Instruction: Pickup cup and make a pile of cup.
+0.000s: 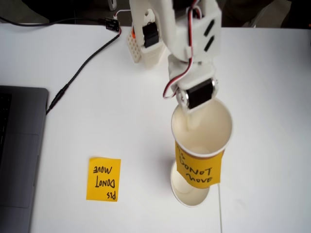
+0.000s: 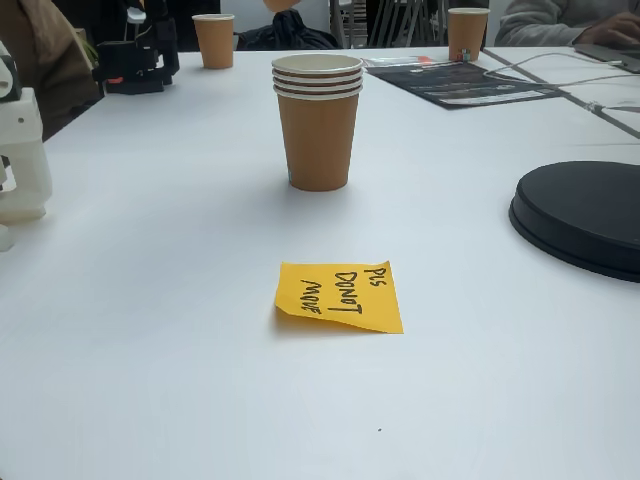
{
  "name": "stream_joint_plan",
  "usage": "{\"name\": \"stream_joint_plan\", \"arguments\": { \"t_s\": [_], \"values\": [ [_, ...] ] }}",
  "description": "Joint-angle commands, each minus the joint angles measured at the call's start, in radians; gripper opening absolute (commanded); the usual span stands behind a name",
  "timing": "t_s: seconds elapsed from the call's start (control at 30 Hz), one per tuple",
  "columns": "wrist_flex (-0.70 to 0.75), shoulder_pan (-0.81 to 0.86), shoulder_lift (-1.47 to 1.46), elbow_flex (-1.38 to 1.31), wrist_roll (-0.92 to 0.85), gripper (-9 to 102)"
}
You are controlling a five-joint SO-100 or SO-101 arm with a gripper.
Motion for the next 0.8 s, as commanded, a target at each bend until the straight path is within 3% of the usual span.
{"name": "stream_joint_plan", "arguments": {
  "t_s": [0.0, 0.77],
  "values": [
    [0.002, -0.009, 0.009, -0.08, 0.009, -7],
    [-0.008, -0.064, 0.008, -0.08, 0.009, -7]
  ]
}}
